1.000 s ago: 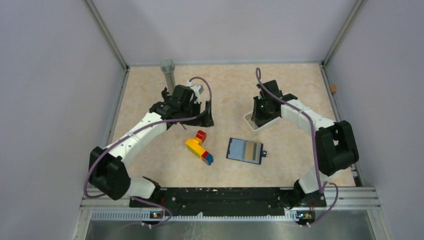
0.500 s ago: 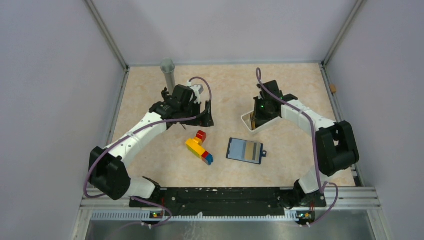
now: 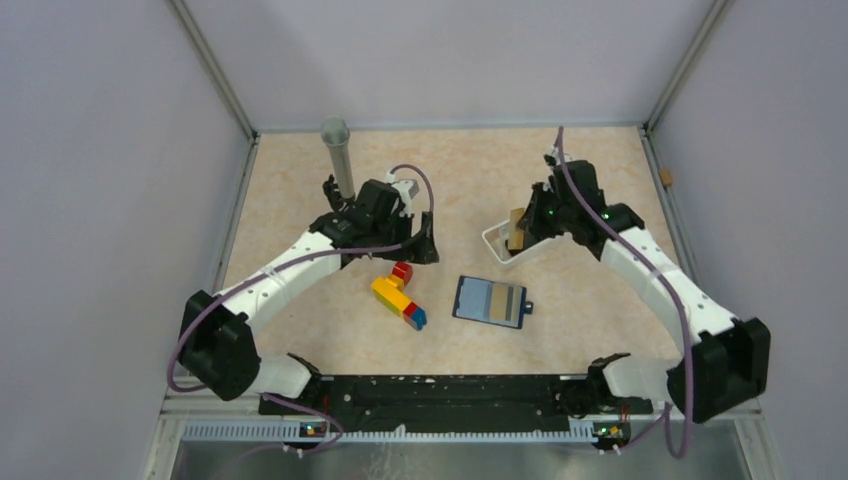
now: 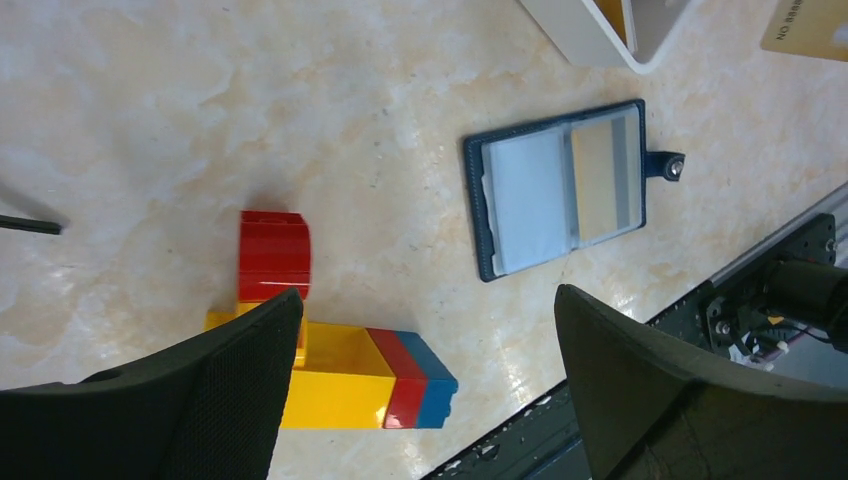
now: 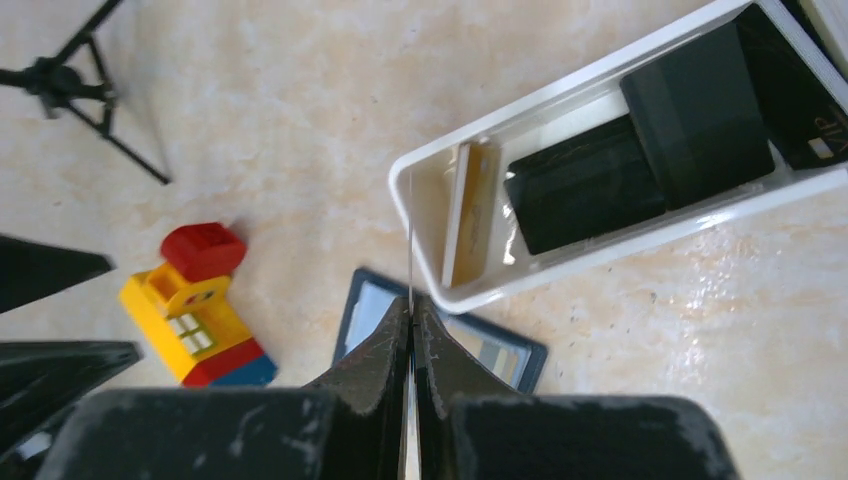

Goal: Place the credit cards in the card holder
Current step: Pick up the credit card from the storage box, then insert the credit card into the card holder.

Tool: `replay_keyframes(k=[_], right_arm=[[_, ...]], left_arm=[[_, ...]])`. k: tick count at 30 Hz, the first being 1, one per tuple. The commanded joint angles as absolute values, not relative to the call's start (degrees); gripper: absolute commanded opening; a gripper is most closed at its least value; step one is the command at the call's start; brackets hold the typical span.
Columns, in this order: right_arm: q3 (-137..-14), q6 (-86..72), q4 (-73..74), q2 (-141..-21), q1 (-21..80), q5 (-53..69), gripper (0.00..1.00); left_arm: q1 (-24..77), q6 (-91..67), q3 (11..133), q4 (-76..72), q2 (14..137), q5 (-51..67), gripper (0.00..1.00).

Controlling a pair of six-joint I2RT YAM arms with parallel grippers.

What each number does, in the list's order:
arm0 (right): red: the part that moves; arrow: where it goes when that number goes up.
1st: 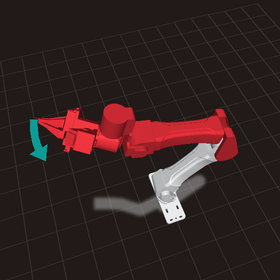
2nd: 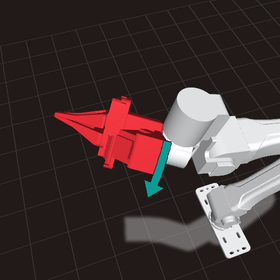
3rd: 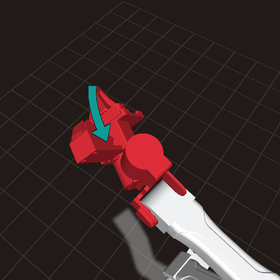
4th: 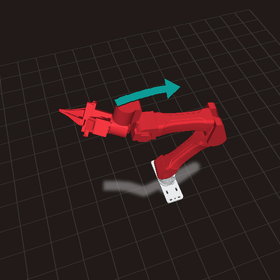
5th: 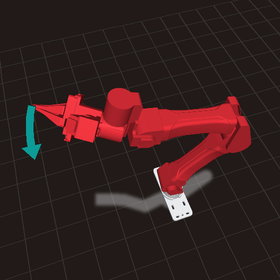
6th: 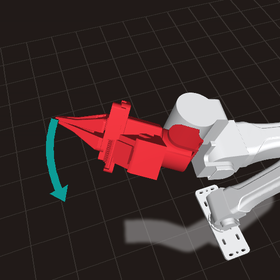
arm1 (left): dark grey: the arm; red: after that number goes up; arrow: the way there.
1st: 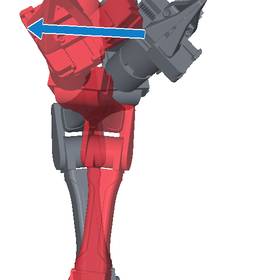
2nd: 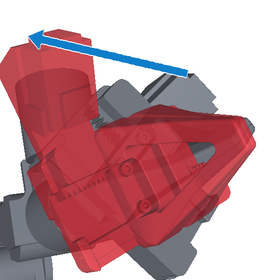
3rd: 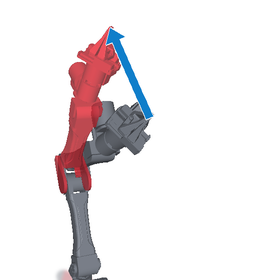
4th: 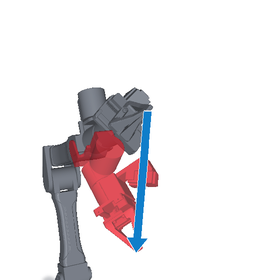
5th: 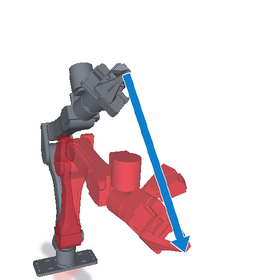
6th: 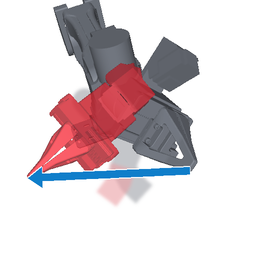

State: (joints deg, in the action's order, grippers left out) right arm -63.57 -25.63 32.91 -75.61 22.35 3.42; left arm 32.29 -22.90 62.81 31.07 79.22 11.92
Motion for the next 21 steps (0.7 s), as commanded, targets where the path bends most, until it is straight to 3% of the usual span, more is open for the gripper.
replay_keyframes(k=[1, 9, 21], right_arm=[[-56.85, -31.7, 31.01, -65.69, 22.51, 9.77, 0.0], [-33.86, -45.86, 13.3, -55.12, 24.51, 24.04, 0.0], [-20.35, -50.03, -1.27, -59.13, 27.26, 20.68, 0.0]], left_arm=[[37.24, -28.5, 60.76, 24.15, 79.06, 12.16, 0.94], [45.21, -36.89, 59.73, 16.58, 88.29, 12.82, 0.88], [46.05, -38.28, 57.09, 13.23, 94.95, 14.11, 0.76]])
